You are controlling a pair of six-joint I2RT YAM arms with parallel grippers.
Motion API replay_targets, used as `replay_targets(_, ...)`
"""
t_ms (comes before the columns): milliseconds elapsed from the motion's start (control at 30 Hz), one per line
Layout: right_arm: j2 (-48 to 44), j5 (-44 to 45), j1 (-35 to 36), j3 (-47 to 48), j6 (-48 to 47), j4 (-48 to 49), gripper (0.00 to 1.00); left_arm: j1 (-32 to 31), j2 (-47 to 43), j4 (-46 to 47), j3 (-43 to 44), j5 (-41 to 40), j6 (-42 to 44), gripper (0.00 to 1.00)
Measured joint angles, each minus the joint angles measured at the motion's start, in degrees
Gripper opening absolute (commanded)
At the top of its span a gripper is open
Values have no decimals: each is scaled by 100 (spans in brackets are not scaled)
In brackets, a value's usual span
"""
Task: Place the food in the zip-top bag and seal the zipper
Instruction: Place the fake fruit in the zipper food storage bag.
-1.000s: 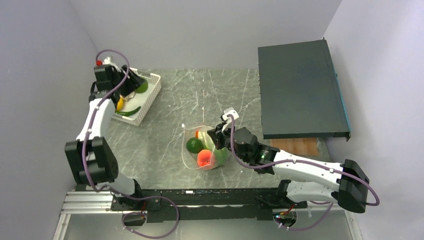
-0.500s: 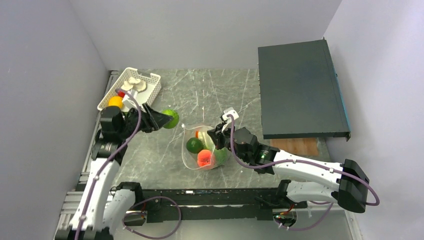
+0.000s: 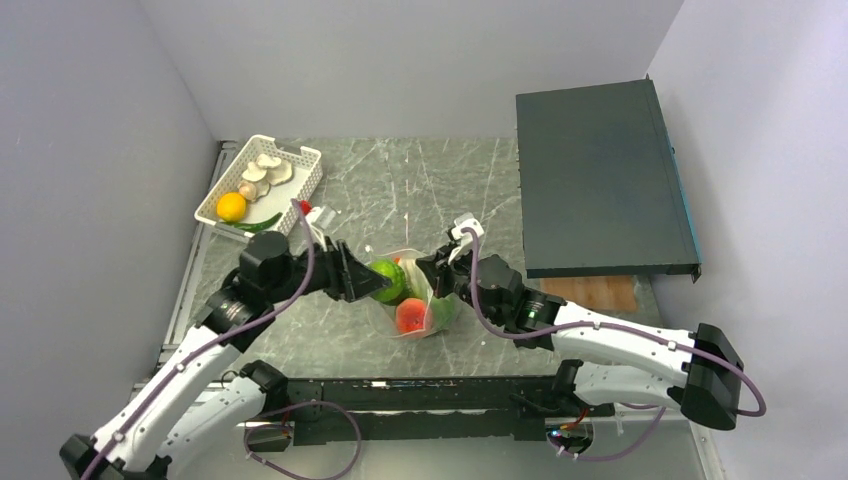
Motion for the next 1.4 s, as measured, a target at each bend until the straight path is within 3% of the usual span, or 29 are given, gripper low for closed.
replay_targets(200, -177, -103, 0, 0, 101, -2, 0, -885, 726, -308, 79, -785, 4, 42)
replay_targets(467, -299, -321, 0, 2, 348, -94, 0, -1478, 1213, -367, 142, -1493, -111, 45)
replay_targets(933, -468, -428, 0, 2, 592, -308, 0, -1620, 1657, 214, 138, -1803, -669, 92)
replay_targets(1067, -457, -431, 0, 2, 603, -319, 0, -1620, 1665, 157, 201, -1902, -675, 99)
replay_targets(1400, -350, -398, 0, 131, 601, -485, 0, -1620, 1172, -181, 212, -2184, -629, 100)
